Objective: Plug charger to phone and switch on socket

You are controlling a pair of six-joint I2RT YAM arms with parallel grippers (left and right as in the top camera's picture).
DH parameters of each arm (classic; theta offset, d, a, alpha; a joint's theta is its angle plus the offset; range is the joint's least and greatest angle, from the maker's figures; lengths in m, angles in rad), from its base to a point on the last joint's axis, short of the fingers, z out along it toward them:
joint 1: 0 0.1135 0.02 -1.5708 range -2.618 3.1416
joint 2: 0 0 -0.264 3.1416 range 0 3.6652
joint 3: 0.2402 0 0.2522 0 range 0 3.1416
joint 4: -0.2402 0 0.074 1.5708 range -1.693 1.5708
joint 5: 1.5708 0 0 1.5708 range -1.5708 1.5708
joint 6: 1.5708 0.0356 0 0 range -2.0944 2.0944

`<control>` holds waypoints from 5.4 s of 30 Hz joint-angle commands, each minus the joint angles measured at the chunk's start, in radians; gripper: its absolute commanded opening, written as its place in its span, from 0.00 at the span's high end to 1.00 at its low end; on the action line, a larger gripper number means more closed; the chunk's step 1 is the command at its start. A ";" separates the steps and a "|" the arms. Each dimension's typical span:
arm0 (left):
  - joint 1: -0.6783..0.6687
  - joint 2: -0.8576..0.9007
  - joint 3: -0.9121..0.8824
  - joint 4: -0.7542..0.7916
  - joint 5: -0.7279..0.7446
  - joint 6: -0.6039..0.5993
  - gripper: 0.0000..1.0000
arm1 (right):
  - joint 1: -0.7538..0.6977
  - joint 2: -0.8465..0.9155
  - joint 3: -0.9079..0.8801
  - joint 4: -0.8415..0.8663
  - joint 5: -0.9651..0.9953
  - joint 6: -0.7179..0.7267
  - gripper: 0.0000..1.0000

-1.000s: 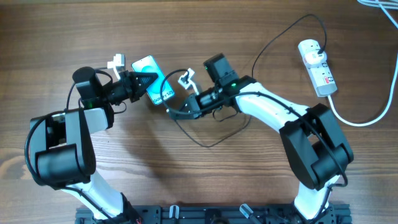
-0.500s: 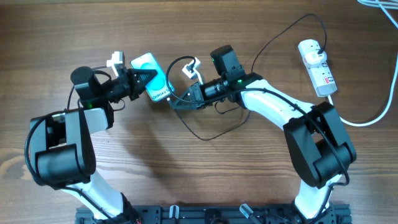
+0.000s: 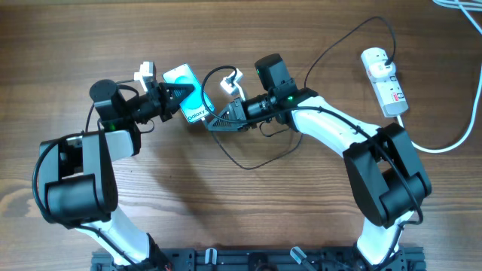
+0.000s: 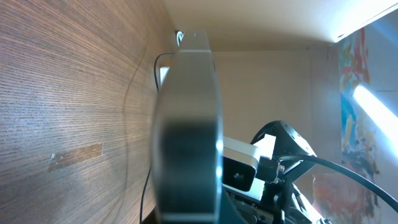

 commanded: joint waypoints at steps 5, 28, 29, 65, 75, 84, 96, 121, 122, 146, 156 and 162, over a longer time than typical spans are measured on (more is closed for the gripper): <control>-0.004 0.003 0.010 0.082 0.023 -0.048 0.96 | 0.003 -0.023 0.010 0.006 -0.013 0.023 0.96; -0.003 0.003 0.010 0.110 0.051 -0.055 0.96 | -0.014 -0.023 0.009 0.047 -0.035 0.069 0.96; -0.003 0.003 0.010 0.113 0.052 -0.055 0.96 | -0.016 -0.023 0.009 0.047 -0.035 0.069 0.96; 0.011 0.003 0.010 0.114 0.060 -0.061 0.96 | -0.027 -0.023 0.008 0.150 0.014 0.203 0.96; -0.008 0.003 0.009 0.137 -0.013 -0.209 0.96 | -0.025 -0.023 0.008 0.177 0.019 0.226 0.96; -0.029 0.003 0.009 0.159 -0.061 -0.211 0.96 | -0.024 -0.023 0.008 0.185 0.038 0.270 0.96; 0.055 0.003 0.009 0.193 -0.115 -0.211 0.96 | -0.027 -0.023 0.008 0.198 0.032 0.313 0.96; 0.021 0.003 0.008 0.271 -0.199 -0.259 0.96 | -0.026 -0.023 0.008 0.320 0.075 0.443 0.96; 0.021 0.003 0.008 0.273 -0.199 -0.268 0.96 | -0.026 -0.023 0.008 0.320 0.077 0.443 0.96; 0.021 0.003 0.008 0.270 -0.191 -0.263 0.96 | -0.027 -0.023 0.008 0.369 0.027 0.447 0.96; 0.021 0.003 0.008 0.270 -0.183 -0.264 0.96 | -0.026 -0.023 0.008 0.359 0.056 0.449 0.96; 0.021 0.003 0.008 0.270 -0.179 -0.264 0.96 | -0.026 -0.023 0.008 0.345 0.068 0.449 0.96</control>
